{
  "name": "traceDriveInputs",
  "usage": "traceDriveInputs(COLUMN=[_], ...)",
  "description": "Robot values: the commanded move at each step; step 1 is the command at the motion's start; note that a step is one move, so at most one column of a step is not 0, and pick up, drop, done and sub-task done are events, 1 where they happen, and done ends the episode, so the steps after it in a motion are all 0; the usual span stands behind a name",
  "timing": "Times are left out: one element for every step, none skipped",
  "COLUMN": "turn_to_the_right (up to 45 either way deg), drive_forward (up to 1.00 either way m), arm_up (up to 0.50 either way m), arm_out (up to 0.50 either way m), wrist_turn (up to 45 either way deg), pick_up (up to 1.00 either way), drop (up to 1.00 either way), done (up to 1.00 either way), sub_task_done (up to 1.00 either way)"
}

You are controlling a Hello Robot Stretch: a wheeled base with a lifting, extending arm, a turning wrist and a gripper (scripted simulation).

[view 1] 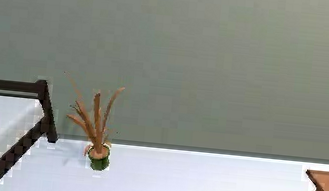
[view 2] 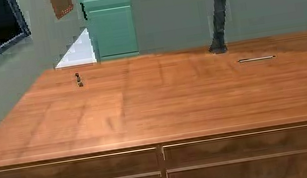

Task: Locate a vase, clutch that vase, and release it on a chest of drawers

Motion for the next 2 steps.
traceDriveInputs(turn_to_the_right=[0.0, 45.0], drive_forward=[0.90, 0.00], arm_up=[0.00, 0.00], arm_out=[0.00, 0.00], wrist_turn=[0.0, 0.0], pick_up=[0.00, 0.00], drop=[0.00, 0.00], done=[0.00, 0.00], sub_task_done=[0.00, 0.00])
